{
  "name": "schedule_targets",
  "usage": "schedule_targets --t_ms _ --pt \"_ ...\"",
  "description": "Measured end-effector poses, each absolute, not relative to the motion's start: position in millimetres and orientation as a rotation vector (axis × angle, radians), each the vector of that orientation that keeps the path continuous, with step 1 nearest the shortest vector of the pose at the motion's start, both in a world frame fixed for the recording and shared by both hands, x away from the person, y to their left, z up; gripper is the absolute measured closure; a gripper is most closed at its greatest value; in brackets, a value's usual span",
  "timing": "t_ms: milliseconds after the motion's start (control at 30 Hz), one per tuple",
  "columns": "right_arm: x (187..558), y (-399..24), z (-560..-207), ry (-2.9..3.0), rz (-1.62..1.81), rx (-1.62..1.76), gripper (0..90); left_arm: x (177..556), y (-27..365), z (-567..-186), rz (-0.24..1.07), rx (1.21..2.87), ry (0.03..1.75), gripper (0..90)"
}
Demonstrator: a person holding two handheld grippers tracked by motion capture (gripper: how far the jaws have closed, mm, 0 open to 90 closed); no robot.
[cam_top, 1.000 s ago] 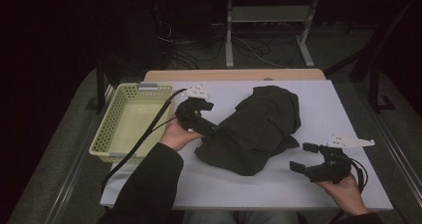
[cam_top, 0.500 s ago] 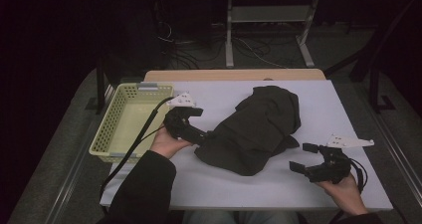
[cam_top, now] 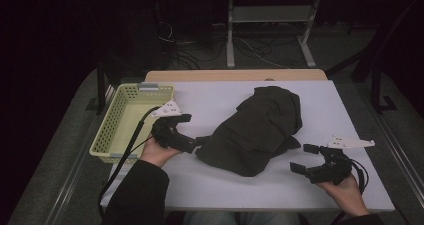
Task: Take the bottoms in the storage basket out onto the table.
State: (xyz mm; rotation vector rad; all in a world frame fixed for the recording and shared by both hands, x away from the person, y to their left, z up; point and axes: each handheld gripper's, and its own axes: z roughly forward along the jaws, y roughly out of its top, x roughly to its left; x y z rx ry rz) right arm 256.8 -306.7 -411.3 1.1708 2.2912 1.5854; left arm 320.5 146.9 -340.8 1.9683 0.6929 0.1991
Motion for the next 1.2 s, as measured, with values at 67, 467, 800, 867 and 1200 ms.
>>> schedule_targets --t_ms 67,467,800,867,1200 --pt "257 -307 -411 2.291 1.585 1.172 0.5 317 152 -343 0.21 1.971 0.699 0.0" --pt "256 -305 -411 2.297 1.583 1.172 0.5 298 185 -360 0.245 1.914 0.788 0.0" --pt "257 -304 -412 2.306 1.577 1.166 0.5 286 194 -377 0.247 1.893 0.838 0.0" --pt "257 -304 -412 2.306 1.577 1.167 0.5 284 194 -380 0.245 1.899 0.839 0.0" --pt "257 -303 -412 2.311 1.575 1.163 0.5 281 192 -392 0.246 1.914 0.843 0.0"
